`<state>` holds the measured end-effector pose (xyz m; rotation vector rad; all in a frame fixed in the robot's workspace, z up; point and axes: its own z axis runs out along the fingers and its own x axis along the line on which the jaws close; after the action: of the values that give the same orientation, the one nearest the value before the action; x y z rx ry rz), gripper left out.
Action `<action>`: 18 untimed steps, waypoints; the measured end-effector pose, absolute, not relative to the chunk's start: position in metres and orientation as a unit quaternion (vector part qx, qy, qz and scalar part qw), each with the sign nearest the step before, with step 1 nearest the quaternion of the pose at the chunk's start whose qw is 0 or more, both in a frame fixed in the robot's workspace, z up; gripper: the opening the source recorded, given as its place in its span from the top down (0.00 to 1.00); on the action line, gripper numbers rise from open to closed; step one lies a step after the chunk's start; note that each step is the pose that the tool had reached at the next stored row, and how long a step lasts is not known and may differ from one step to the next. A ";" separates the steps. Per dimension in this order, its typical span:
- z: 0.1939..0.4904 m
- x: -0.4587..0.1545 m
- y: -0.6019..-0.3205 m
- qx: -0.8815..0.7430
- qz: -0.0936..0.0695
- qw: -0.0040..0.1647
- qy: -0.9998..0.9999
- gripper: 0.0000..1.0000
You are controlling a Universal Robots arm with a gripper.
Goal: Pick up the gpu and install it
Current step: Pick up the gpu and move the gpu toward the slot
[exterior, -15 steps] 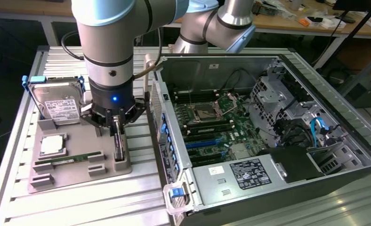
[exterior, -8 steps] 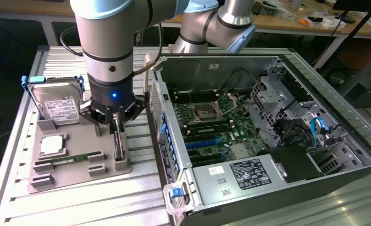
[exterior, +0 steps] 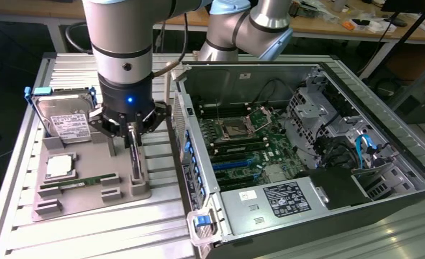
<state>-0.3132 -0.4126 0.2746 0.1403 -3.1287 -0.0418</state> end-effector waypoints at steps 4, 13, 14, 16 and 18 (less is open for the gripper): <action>0.289 -0.313 -0.413 0.045 -0.013 0.005 -0.999 0.73; 0.312 -0.313 -0.413 0.045 -0.013 0.005 -0.999 0.73; 0.313 -0.313 -0.413 0.045 -0.013 0.005 -0.999 0.73; 0.314 -0.313 -0.413 0.045 -0.013 0.005 -0.999 0.73; 0.321 -0.313 -0.413 0.045 -0.013 0.005 -0.999 0.73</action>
<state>-0.3132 -0.4125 0.3210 0.1405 -3.1287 -0.0420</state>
